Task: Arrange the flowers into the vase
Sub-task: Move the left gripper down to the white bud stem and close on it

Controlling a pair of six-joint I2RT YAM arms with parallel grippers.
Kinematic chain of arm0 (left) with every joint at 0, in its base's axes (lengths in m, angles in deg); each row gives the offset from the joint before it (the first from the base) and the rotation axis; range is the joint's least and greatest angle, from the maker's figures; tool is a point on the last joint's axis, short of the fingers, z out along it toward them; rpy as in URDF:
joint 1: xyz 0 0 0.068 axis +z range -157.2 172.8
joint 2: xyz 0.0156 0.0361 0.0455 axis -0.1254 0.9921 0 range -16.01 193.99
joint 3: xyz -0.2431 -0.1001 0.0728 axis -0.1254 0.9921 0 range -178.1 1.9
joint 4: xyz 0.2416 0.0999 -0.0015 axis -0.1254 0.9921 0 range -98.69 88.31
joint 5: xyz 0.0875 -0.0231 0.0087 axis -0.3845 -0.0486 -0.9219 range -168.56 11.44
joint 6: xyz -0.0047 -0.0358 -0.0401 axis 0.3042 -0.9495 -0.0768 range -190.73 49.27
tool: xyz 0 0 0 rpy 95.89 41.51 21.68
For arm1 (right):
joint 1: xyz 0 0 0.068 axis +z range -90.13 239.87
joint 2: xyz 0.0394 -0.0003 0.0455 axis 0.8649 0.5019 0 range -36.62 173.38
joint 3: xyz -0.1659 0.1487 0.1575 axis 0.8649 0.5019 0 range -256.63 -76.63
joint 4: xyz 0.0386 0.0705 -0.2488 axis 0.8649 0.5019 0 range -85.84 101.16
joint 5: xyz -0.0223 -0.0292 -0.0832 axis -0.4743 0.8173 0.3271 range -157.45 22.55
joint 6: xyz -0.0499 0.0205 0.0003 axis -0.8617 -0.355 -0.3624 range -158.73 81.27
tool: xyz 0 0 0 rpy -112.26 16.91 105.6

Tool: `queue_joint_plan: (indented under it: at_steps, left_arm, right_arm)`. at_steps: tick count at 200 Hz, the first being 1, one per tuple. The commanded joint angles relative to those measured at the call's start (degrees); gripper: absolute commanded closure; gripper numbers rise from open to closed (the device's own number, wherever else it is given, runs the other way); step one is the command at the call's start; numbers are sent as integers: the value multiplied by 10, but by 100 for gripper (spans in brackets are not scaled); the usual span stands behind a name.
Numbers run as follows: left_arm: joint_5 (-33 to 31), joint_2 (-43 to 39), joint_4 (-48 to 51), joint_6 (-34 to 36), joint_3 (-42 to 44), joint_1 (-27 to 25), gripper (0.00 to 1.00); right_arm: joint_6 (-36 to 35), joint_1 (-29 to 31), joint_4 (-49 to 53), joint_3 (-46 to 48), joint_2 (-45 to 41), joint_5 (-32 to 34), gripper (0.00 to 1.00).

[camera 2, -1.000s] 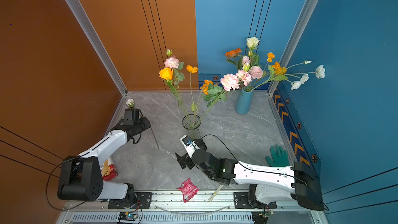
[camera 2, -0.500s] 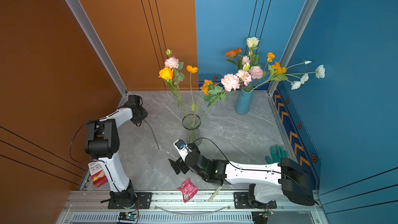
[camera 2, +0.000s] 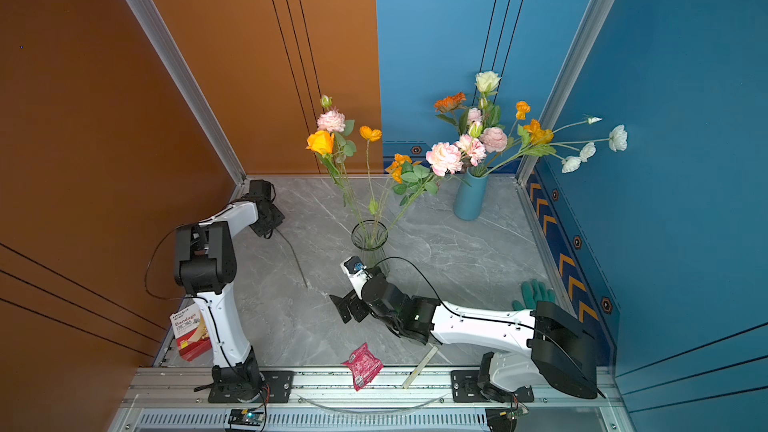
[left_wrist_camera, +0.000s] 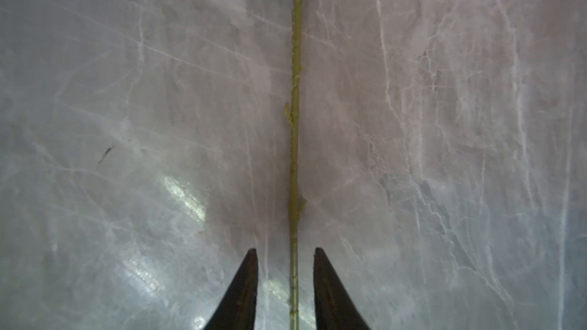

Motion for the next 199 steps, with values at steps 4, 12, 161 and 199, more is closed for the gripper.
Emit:
queue_joint_plan:
  at_steps: [4,12,161,199]
  left_arm:
    - [-16,20,22,16,-25,5,70]
    - [-18,23,24,17,-29,5,70]
    - [17,89,95,-4,-93,1,95]
    - [26,64,95,5,-87,-5,100]
  right_arm:
    - [13,-5,-22,10,0,-15,0]
    - [13,-6,-20,11,-1,-16,0]
    - [18,-46,-24,57,-41,-37,0]
    - [17,-47,-9,59,-54,-33,0]
